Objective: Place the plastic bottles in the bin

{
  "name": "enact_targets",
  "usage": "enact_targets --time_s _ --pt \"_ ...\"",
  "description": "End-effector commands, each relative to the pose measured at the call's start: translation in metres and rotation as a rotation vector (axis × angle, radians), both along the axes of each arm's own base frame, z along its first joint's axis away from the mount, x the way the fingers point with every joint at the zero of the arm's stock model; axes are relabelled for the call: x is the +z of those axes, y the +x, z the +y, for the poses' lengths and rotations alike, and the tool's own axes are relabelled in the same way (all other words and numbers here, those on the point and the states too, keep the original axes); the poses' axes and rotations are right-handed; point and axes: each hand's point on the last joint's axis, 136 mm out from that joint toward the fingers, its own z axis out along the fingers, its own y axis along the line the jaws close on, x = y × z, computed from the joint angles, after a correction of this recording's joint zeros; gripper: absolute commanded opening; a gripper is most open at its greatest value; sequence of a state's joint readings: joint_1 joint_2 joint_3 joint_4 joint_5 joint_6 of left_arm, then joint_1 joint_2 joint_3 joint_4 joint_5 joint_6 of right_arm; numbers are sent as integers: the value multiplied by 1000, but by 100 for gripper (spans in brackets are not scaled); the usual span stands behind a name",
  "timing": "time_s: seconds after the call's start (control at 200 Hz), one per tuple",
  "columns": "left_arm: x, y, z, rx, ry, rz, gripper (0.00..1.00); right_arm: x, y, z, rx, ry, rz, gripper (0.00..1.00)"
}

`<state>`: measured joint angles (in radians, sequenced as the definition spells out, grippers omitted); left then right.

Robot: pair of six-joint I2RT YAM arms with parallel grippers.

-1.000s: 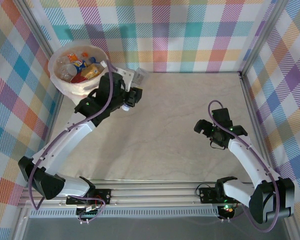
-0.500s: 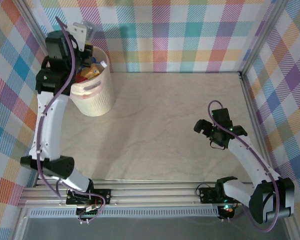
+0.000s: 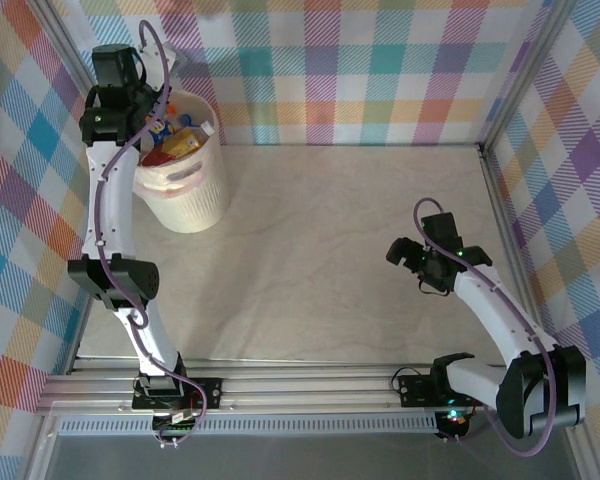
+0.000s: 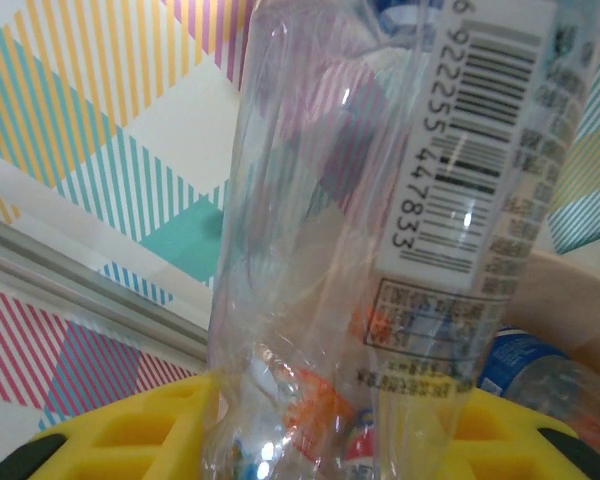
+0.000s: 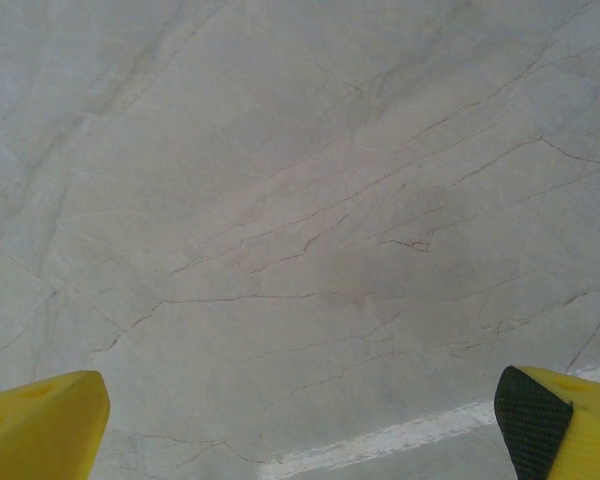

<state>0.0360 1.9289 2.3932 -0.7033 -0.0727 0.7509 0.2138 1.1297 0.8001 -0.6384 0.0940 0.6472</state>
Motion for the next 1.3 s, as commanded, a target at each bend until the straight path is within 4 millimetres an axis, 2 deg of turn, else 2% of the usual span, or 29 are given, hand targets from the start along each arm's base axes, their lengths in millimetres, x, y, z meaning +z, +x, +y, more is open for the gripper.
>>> enact_targets --time_s 0.0,0.11,0.31,0.515,0.715,0.99,1.13,1.205,1.295 --pt "15 7 5 -74 76 -51 35 7 4 1 4 -5 7 100" --pt "1 14 12 -80 151 -15 37 8 5 2 5 -5 13 100" --pt "-21 17 16 -144 175 48 40 8 8 3 8 -8 23 100" --pt "-37 23 33 -104 246 99 41 7 9 4 12 -1 30 100" --pt "-50 22 30 -131 257 139 42 8 10 5 13 1 27 100" --pt "-70 21 36 -122 293 201 45 7 6 4 9 0 30 100" --pt "-79 21 29 -158 295 227 46 9 5 4 8 2 24 100" --pt "-81 21 29 -157 299 232 51 10 5 3 6 0 22 100" --pt "-82 21 28 -160 301 236 52 10 4 2 4 -4 22 100"
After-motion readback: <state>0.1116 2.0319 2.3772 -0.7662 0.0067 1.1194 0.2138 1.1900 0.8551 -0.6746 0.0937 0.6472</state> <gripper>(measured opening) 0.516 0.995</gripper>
